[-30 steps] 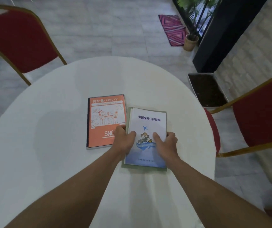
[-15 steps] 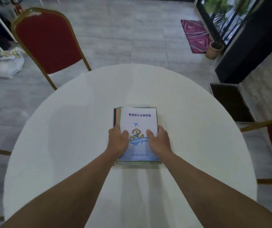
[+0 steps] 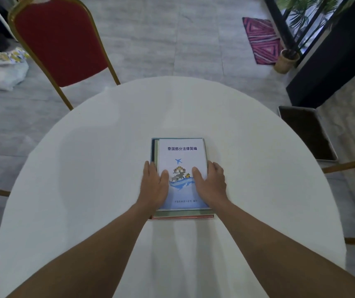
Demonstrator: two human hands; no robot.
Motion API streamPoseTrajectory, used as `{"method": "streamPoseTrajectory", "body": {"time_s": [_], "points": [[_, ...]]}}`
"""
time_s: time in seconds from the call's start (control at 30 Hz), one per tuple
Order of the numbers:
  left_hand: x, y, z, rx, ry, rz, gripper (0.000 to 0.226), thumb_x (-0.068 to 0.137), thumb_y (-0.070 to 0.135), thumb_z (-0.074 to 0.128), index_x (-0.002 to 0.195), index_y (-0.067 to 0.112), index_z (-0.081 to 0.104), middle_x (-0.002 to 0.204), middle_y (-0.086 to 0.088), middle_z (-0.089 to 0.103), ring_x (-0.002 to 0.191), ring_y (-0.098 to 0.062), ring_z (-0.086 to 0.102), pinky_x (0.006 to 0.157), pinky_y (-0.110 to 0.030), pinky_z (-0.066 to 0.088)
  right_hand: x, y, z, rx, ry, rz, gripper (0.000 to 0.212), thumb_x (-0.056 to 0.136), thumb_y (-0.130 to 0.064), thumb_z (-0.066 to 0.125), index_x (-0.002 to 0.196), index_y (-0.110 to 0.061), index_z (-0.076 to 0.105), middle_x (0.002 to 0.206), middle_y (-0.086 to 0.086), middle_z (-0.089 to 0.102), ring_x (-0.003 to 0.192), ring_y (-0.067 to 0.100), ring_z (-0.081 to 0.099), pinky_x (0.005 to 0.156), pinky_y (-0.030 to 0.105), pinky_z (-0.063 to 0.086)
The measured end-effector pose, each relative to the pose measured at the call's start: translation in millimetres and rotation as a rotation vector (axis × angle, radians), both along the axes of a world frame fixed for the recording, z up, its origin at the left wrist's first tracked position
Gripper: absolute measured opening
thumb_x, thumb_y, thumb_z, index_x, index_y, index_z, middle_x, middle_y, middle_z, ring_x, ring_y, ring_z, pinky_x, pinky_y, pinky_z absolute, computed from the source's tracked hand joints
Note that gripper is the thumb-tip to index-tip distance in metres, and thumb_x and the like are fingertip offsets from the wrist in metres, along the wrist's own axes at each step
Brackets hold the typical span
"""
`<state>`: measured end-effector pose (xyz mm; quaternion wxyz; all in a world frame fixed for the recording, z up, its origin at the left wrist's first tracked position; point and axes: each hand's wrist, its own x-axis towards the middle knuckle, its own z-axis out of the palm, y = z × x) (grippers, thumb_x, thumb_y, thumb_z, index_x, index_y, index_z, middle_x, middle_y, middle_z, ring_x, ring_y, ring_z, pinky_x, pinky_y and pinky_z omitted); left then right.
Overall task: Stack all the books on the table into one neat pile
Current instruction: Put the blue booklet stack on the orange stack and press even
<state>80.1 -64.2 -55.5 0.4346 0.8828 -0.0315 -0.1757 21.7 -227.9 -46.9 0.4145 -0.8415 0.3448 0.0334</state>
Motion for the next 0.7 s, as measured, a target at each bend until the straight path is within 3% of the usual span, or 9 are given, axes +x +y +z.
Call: {"method": "streamPoseTrajectory", "body": {"time_s": [0.1,0.2,0.27,0.37,0.5,0.57,0.7], "points": [[-5.3,2.6,-2.1,-0.209,0.072,0.012,0.05,0.102,0.029,0.039,0.147,0.012,0.028,0.151,-0.008,0.039,0.14,-0.024,0.039,0.116,-0.048,0.033,-5.9,1.9,-3.5,0.184,-0.06,-0.01,0.06,0.095,-0.055,0.046,0.147,-0.026,0.035,0.146,-0.003,0.049,0.131,0.022,0.051,0.109,0.046,0.04],[-5.4,2.0,-3.6,-0.217,0.085,0.034,0.044,0.101,0.031,0.039,0.141,0.015,0.034,0.144,-0.005,0.045,0.135,-0.023,0.044,0.113,-0.049,0.035,-11.6,5.8,-5.7,0.217,-0.091,-0.07,0.04,0.096,-0.052,0.049,0.132,-0.033,0.046,0.128,-0.009,0.062,0.117,0.018,0.06,0.101,0.041,0.046],[-5.1,0.3,-4.6,-0.192,0.097,0.058,0.048,0.1,0.032,0.038,0.145,0.017,0.032,0.149,-0.003,0.042,0.138,-0.022,0.041,0.115,-0.048,0.032,-14.5,8.2,-5.9,0.222,-0.104,-0.094,0.03,0.096,-0.05,0.05,0.122,-0.036,0.049,0.118,-0.012,0.066,0.109,0.016,0.062,0.095,0.037,0.047],[-5.2,-2.2,-6.0,-0.148,0.116,0.063,0.053,0.101,0.035,0.038,0.151,0.02,0.025,0.157,0.0,0.032,0.142,-0.021,0.036,0.116,-0.043,0.031,-18.3,10.5,-5.5,0.239,-0.116,-0.122,0.03,0.096,-0.05,0.05,0.121,-0.033,0.051,0.115,-0.012,0.067,0.104,0.015,0.064,0.093,0.036,0.048],[-6.3,-2.3,-7.1,-0.158,0.105,0.062,0.028,0.1,0.032,0.039,0.126,0.024,0.041,0.136,-0.001,0.049,0.115,-0.021,0.056,0.09,-0.037,0.044,-24.3,14.9,-6.5,0.234,-0.124,-0.152,0.027,0.096,-0.051,0.05,0.117,-0.034,0.051,0.111,-0.013,0.067,0.099,0.013,0.064,0.085,0.032,0.047],[-8.8,-1.9,-7.2,-0.155,0.107,0.056,0.024,0.1,0.033,0.039,0.123,0.027,0.041,0.131,0.002,0.05,0.111,-0.018,0.058,0.09,-0.039,0.048,-26.6,16.1,-7.1,0.222,-0.124,-0.156,0.025,0.096,-0.05,0.05,0.115,-0.035,0.05,0.111,-0.012,0.067,0.099,0.014,0.064,0.083,0.03,0.045],[-12.3,1.7,-8.9,-0.189,0.076,0.051,0.02,0.098,0.03,0.04,0.118,0.024,0.041,0.125,0.001,0.053,0.108,-0.017,0.057,0.087,-0.033,0.043,-25.7,12.7,-5.4,0.21,-0.097,-0.115,0.039,0.097,-0.05,0.049,0.129,-0.027,0.049,0.122,-0.006,0.066,0.108,0.019,0.063,0.093,0.035,0.048]]}}
